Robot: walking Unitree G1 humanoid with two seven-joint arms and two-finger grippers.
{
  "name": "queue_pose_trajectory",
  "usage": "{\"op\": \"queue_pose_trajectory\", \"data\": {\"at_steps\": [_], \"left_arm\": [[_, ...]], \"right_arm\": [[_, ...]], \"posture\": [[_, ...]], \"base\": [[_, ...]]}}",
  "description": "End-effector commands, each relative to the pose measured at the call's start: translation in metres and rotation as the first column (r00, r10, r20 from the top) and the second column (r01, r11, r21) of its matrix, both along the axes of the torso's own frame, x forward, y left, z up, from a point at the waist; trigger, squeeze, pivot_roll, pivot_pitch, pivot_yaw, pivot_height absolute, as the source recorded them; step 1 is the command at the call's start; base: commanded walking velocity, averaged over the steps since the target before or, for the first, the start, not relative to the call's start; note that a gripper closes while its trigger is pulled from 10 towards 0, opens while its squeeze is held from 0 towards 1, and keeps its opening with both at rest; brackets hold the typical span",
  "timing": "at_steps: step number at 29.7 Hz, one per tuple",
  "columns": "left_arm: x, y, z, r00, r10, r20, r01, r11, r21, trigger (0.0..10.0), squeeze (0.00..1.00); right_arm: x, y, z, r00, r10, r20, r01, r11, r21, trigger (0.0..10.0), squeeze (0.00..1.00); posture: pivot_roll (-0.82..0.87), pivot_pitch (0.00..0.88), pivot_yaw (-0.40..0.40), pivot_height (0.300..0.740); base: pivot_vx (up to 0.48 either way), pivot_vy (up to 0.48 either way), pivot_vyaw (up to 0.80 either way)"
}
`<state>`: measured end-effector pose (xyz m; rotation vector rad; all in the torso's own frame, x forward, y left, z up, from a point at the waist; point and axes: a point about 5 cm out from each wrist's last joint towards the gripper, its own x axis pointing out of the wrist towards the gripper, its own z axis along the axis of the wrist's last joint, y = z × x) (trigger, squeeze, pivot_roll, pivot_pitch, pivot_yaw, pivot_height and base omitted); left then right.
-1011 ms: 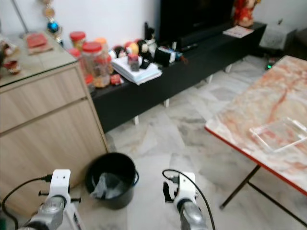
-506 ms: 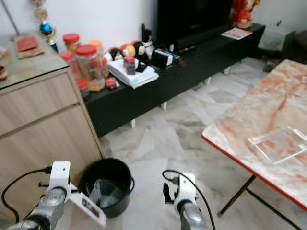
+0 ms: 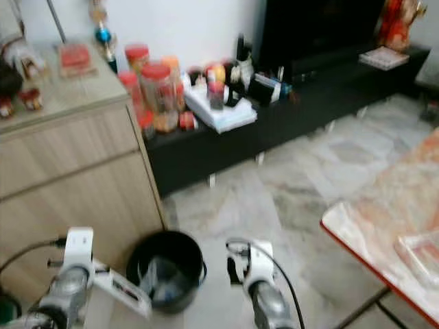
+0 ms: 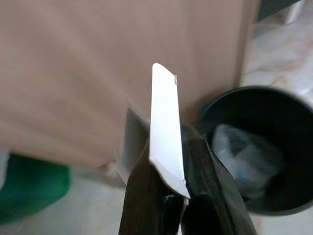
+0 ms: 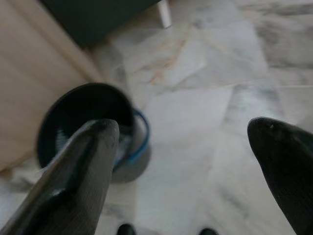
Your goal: Picking trash to rubbish bin
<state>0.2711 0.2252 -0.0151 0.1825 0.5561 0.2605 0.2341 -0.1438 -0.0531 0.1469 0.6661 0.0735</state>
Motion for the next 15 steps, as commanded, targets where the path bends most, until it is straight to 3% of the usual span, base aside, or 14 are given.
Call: {"op": "queue_pose_trajectory", "data": {"at_steps": [1,13,15], "left_arm": [[0.0047,-0.0016,0.0040,1.000,0.004,0.023,-0.004,1.000,-0.008,10.0,0.00],[0.0055,-0.0028,0.0047,0.999,0.006,0.032,-0.006,1.000,-0.007,10.0,0.00],[0.0058,-0.0029,0.0051,0.999,0.006,0.035,-0.006,1.000,-0.007,10.0,0.00]], "right_arm": [[-0.0004,-0.0035,-0.0004,1.000,-0.011,-0.006,0.011,1.000,-0.006,10.0,0.00],[-0.0008,-0.0037,-0.0006,1.000,0.002,-0.005,-0.002,1.000,-0.009,10.0,0.00],[-0.0006,-0.0037,-0.0004,1.000,0.002,-0.004,-0.002,1.000,-0.010,10.0,0.00]], "posture": [[0.02,0.000,-0.006,0.740],[0.02,0.000,-0.007,0.740],[0.02,0.000,-0.008,0.740]], "base": [[0.326,0.000,0.00],[0.327,0.000,0.00],[0.328,0.000,0.44]]}}
